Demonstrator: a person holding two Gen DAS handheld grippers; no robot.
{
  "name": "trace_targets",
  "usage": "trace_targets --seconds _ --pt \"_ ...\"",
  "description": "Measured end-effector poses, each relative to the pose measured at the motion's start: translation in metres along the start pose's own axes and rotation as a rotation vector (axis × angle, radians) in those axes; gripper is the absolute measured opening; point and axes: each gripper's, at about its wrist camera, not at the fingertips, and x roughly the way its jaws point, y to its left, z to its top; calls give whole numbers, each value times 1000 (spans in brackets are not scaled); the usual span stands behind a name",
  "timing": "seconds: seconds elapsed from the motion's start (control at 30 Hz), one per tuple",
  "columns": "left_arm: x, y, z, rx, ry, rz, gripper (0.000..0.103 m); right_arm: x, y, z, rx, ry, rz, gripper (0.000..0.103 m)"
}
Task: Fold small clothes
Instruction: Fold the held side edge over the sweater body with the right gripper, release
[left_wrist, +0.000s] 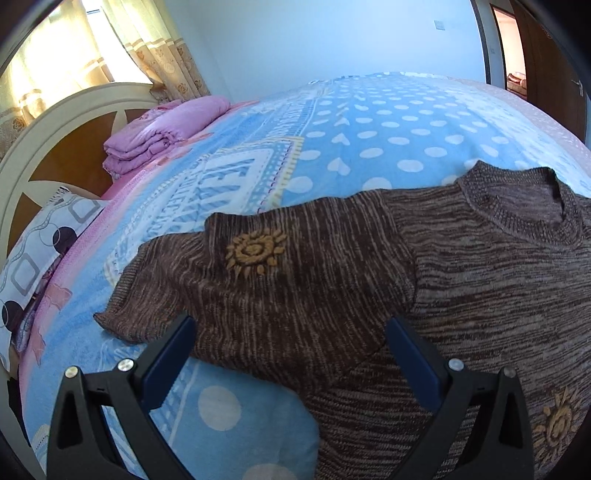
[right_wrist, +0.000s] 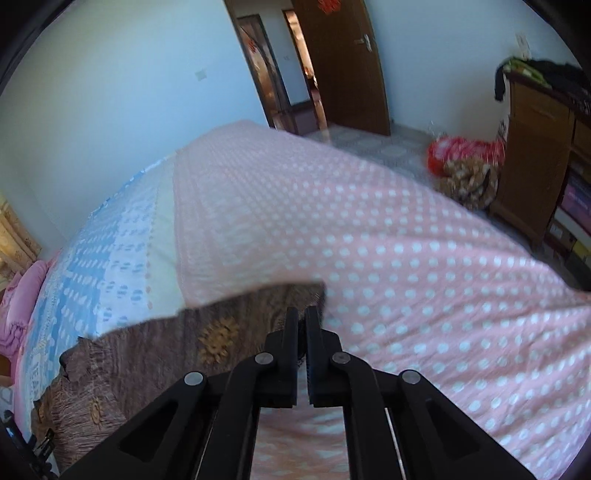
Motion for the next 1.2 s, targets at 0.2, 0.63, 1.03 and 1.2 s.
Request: trace_targets --seconds 0.2,0.63,1.03,1.2 --pt "-3 -1 -1 2 -16 -17 103 -28 81 8 -170 -83 47 3" --pt "3 8 -4 -47 -1 -65 103 -29 291 -101 -650 -79 233 3" --pt "-25 15 -3 22 -28 -123 103 -22 270 -200 -752 90 410 42" --pt "-72 -14 21 91 -101 -238 103 -25 195 -167 -560 14 309 55"
